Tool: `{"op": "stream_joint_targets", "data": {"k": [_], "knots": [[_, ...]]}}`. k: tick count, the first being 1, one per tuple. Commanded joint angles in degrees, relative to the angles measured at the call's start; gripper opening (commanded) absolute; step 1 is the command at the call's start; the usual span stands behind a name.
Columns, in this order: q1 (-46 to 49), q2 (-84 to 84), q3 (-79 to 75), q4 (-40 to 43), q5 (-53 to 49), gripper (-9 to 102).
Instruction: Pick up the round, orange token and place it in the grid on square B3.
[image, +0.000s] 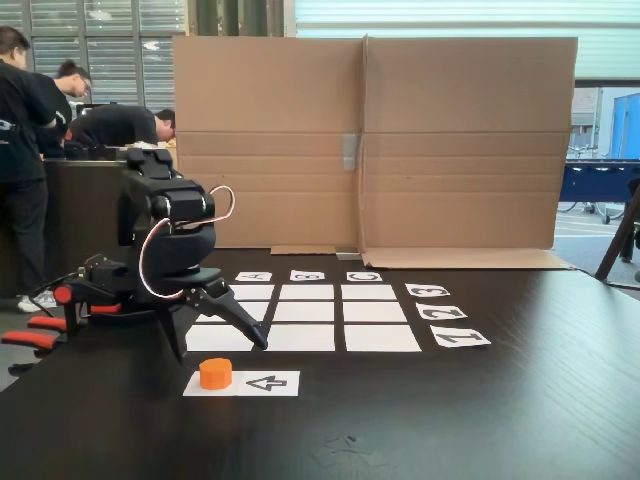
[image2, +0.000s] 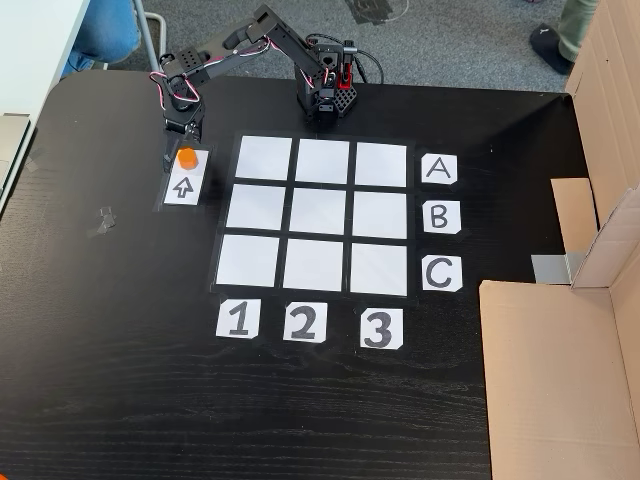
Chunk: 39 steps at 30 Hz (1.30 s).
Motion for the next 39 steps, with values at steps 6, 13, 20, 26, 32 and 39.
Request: {"op": "stream_joint_targets", "data": {"k": [6,13,20,26,32,39], "knots": [[-0.4,-1.6,-4.3,-0.5,0.8,57],[-0.7,-1.8,-4.6,-0.9,1.1,57],[-1.0,-2.1,-4.4,-1.3,1.6,37],[-1.1,-2.6,-3.8,-1.3,0.1,7],[-0.7,-3.0,-3.8,-2.3,-0.1,1],[1.0,-1.1,-3.8,-2.4,-0.7,0]]}}
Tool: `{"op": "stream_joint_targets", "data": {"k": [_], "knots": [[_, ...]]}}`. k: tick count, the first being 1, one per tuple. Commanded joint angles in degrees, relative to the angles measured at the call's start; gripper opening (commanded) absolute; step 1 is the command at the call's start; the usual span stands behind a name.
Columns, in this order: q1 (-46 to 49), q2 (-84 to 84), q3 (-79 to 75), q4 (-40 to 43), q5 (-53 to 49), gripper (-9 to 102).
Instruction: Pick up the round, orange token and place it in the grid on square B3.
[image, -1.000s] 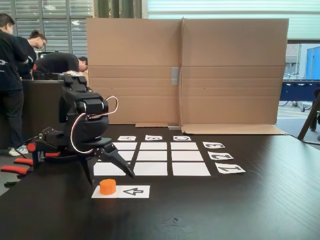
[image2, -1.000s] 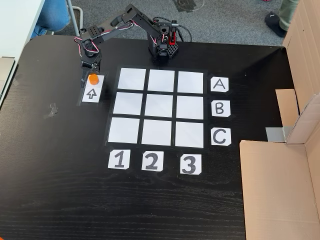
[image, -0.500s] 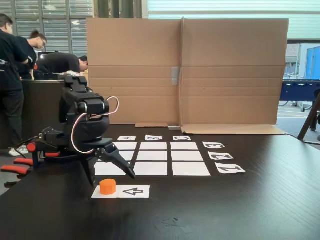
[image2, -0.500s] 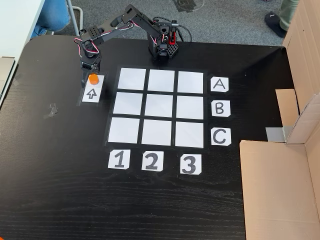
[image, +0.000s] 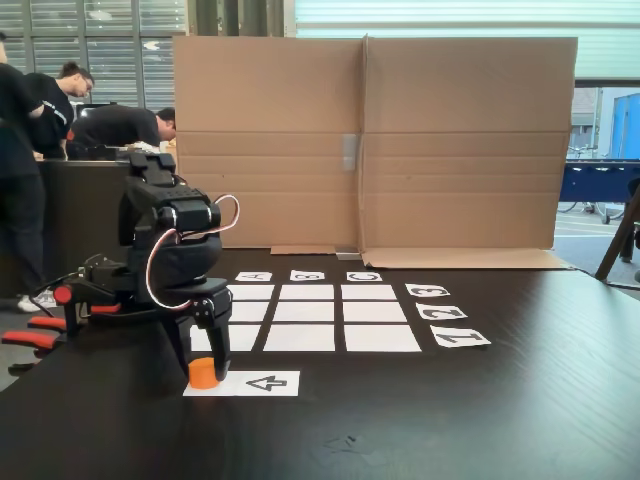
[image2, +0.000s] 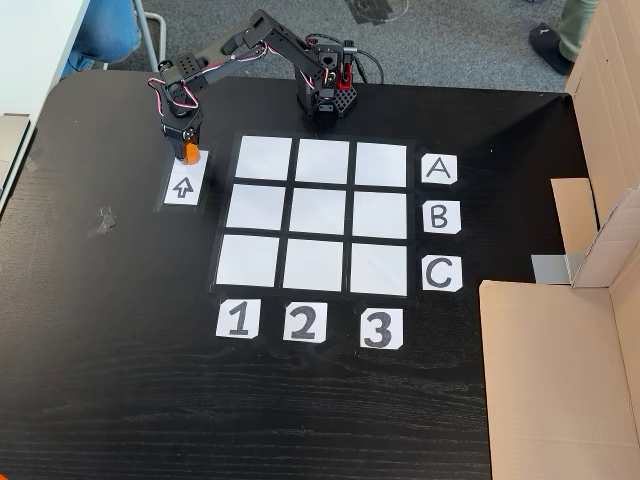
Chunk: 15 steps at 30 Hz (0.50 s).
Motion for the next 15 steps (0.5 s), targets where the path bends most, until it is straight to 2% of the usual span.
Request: {"op": "stream_joint_targets", "data": {"k": [1,9,15], "knots": [[1.5,3.3,-1.1,-0.7,-0.8,0],[1.2,22.5,6.5,-2.3,-1.2,0],[-6.0,42.1,17.2,-2.2,-0.9,0]]}}
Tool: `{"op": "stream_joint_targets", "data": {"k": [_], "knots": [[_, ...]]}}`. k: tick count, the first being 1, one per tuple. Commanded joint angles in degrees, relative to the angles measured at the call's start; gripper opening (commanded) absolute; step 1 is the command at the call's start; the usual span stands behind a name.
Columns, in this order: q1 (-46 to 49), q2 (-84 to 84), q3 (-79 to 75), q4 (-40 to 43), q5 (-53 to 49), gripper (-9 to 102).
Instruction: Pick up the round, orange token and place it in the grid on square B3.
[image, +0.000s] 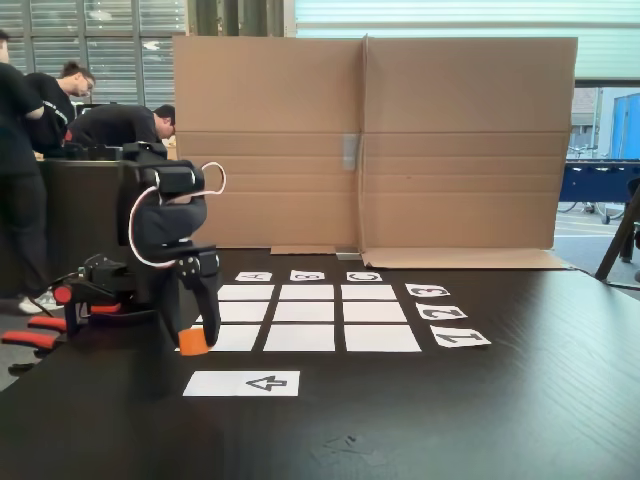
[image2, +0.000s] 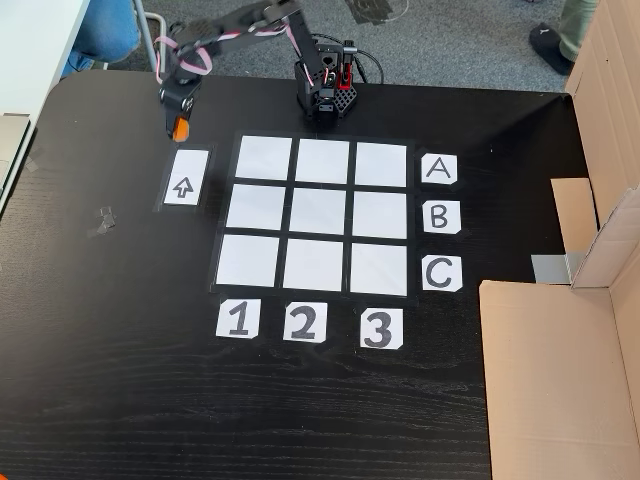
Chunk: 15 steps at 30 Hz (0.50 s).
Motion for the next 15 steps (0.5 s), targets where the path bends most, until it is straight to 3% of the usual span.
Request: {"op": "stream_joint_targets", "data": {"k": [1,15], "knots": [[-5.1,14.2,5.3,-0.3,0.4,0],[-34.3,23.4,8.6,4.4,15.0,-1]]}}
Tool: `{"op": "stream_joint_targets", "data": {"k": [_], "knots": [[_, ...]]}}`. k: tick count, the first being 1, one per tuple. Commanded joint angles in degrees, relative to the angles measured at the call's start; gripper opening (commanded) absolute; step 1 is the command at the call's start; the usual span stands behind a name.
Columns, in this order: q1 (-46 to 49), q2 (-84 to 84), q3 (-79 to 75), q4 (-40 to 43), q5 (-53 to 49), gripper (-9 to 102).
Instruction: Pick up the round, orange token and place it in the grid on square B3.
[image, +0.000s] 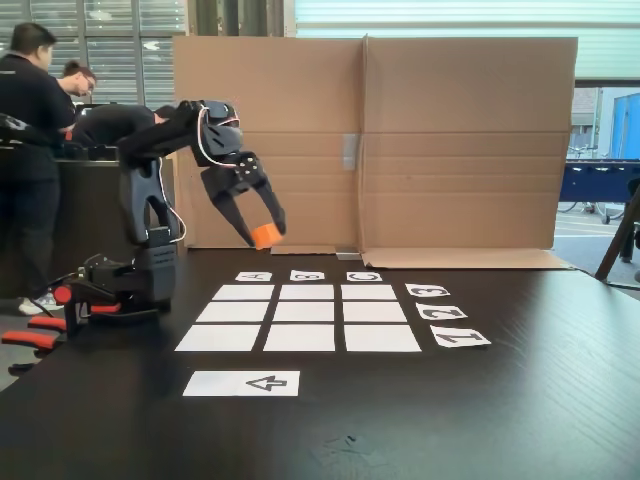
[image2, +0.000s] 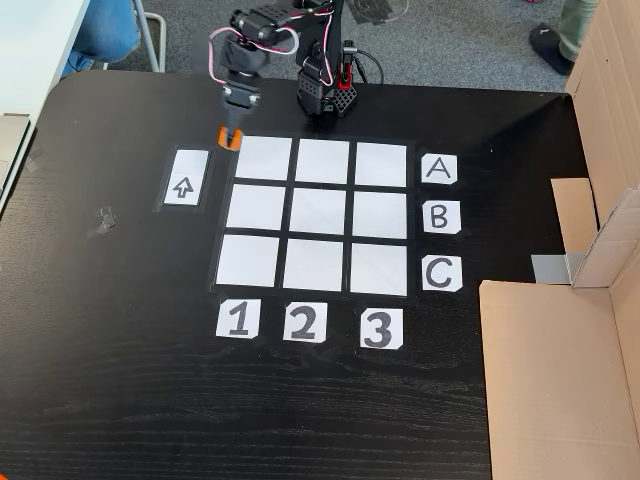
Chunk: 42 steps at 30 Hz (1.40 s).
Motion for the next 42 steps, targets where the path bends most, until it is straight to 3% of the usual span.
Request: {"op": "stream_joint_targets", "data": {"k": [1,20,31,42], "knots": [[-6.5,2.5,-1.5,1.1,4.0,-1],[-48.0,-5.4,-2.5,0.0,20.4,-1],[-50.2,-20.6,-2.6,-7.5,25.3,-1],[-50.6,-29.5,-1.8,-9.6,29.4,-1]]}}
